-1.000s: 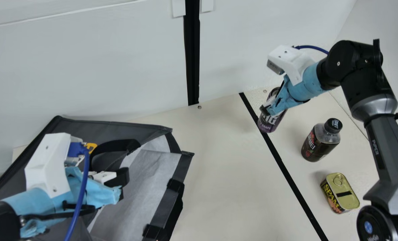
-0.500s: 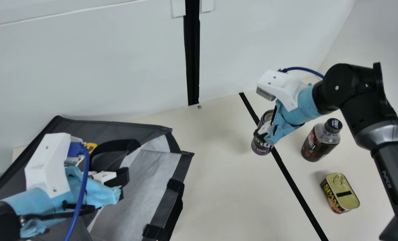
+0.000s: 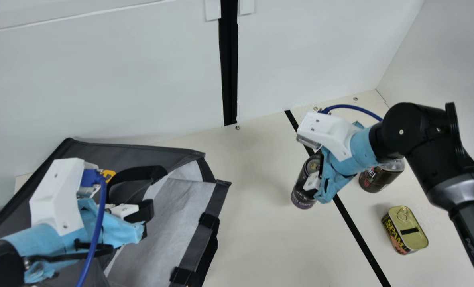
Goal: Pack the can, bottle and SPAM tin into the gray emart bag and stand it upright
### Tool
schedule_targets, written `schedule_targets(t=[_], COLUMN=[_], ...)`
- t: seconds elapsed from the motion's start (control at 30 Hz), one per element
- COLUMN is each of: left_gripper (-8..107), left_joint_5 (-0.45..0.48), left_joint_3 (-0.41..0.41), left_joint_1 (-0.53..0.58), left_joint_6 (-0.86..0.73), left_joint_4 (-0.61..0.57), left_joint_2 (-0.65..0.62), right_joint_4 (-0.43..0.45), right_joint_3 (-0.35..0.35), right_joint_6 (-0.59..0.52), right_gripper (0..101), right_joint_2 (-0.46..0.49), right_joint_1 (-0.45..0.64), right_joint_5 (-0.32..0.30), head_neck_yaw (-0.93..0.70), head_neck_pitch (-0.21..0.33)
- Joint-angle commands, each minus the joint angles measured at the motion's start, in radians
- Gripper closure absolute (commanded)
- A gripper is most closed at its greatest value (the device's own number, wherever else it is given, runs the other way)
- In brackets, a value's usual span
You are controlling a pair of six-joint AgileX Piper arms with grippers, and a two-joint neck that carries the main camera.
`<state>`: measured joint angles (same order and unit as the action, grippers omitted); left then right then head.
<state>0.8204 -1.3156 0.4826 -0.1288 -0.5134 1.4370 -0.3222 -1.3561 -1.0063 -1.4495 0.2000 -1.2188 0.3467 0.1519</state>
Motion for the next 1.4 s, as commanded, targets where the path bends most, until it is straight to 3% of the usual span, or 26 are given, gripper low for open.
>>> schedule_targets(t=[0.0,0.47,1.1,1.37], left_gripper=[107,107,107,107], left_joint_5=[0.0,0.0,0.0,0.0], left_joint_3=[0.0,0.0,0.0,0.0], left_joint_1=[0.0,0.0,0.0,0.0], left_joint_6=[0.0,0.0,0.0,0.0], left_joint_4=[0.0,0.0,0.0,0.0], left_joint_2=[0.0,0.0,0.0,0.0], right_joint_4=[-0.004,-0.065,-0.287,-0.37], right_joint_3=[0.024,0.112,0.097,0.051], right_joint_6=[-0.013,-0.053,0.084,0.169], right_gripper=[101,101,101,101], right_joint_2=[0.014,0.107,0.179,0.2], right_joint_1=[-0.005,-0.044,-0.125,-0.177], right_joint_5=[-0.001,-0.001,-0.001,-0.001], head_neck_yaw=[0.002,0.002,0.002,0.002], head_neck_pitch=[0.023,0.023,0.023,0.023])
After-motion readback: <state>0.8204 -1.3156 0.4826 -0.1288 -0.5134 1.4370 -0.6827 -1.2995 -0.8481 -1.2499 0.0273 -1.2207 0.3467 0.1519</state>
